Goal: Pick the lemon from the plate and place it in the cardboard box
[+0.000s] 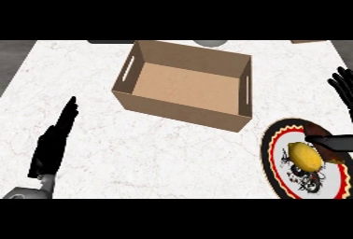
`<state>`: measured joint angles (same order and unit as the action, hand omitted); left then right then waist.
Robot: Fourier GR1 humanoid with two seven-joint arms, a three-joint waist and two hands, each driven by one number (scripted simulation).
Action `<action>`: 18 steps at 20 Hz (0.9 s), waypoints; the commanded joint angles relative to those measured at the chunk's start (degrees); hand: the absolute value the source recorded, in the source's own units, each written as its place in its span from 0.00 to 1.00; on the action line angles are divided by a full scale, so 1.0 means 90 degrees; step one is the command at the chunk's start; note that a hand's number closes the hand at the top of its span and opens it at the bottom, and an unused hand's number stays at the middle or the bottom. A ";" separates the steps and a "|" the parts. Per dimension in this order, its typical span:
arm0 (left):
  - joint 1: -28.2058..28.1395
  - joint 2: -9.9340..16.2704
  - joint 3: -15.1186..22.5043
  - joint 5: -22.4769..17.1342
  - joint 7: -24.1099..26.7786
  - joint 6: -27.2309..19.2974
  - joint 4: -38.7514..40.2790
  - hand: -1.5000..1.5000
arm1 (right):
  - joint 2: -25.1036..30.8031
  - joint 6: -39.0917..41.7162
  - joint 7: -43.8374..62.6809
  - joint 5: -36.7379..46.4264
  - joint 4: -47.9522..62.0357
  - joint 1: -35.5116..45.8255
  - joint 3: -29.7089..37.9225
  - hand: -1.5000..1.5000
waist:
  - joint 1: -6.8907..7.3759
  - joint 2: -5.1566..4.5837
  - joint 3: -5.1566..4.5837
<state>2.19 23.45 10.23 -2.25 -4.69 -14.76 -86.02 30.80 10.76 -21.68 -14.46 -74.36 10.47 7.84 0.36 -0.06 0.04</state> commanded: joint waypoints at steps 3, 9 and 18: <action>-0.0034 -0.0024 -0.0116 -0.0026 -0.0029 -0.0004 -0.0020 0.50 | 0.1468 0.0514 -0.0244 0.1296 0.0159 -0.0083 -0.0270 0.00 | -0.0016 -0.0001 -0.0008; -0.0164 -0.0085 -0.0031 0.0056 0.0098 0.0012 -0.0107 0.50 | 0.2866 0.1675 0.0213 0.2167 -0.0245 -0.0015 -0.0937 0.00 | 0.0021 0.0011 -0.0021; -0.0449 -0.0117 -0.0129 0.0157 -0.0029 0.0055 -0.0413 0.50 | 0.2990 0.2599 0.1412 0.2838 -0.1421 -0.0298 -0.1695 0.00 | -0.0030 0.0025 -0.0011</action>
<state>0.22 22.61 9.33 -1.16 -5.16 -14.53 -88.14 56.96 30.24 -14.68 9.97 -82.45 8.21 -5.88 0.15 0.08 -0.05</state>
